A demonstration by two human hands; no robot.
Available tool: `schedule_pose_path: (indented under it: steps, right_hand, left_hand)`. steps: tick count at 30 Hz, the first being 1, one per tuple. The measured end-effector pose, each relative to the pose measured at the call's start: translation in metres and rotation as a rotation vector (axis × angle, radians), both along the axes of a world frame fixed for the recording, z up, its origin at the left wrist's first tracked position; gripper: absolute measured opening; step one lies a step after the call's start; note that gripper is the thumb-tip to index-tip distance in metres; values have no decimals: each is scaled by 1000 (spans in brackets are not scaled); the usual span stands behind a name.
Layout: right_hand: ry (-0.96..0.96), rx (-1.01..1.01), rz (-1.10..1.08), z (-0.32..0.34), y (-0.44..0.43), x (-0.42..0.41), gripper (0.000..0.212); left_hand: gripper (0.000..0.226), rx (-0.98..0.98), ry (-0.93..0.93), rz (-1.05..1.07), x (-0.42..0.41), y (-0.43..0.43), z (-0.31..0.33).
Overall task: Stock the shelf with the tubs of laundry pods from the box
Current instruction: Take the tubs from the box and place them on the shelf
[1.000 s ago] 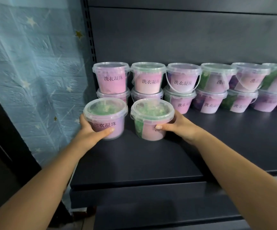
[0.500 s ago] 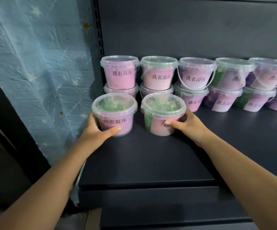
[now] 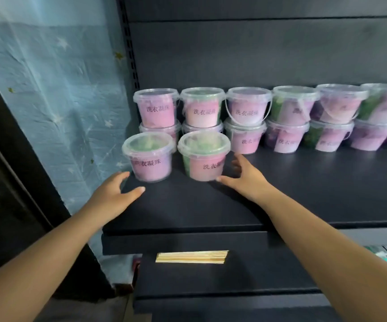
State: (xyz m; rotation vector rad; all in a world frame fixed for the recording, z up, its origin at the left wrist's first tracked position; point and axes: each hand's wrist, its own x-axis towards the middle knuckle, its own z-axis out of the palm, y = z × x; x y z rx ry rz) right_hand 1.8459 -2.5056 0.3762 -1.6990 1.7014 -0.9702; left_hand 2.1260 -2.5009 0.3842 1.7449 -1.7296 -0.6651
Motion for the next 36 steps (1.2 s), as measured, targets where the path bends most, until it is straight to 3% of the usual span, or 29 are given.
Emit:
schedule_pose_path:
  steps: [5,10,15,17,22,28,36]
  right_hand:
    - [203,-152,-27,14,97,-58,37]
    - [371,-261,-154,22,216,-168,26]
    - [489,-190,-402,-4,348,-281,25]
    - [487,-145,-515,-16,398,-315,27]
    - [464,126,-809,-60,509,-391,21]
    - [360,411,-1117,-126,589,-466,20]
    - [145,740,-1268,-211,626,-601,15]
  left_hand:
    - [10,-191,15,-115,-67,85,26]
    - [13,-300,-9,-475,-218,161,22]
    - [12,-379,15,-709,-359,225,-3]
    - [21,-379,20,-820,-404,246,-11]
    - [40,-251,-16,-1142,-523,291,-47]
    - [13,-30,-211,-1497,-672,332,-119]
    - [8,472,-356,-1542,-861,348,-228]
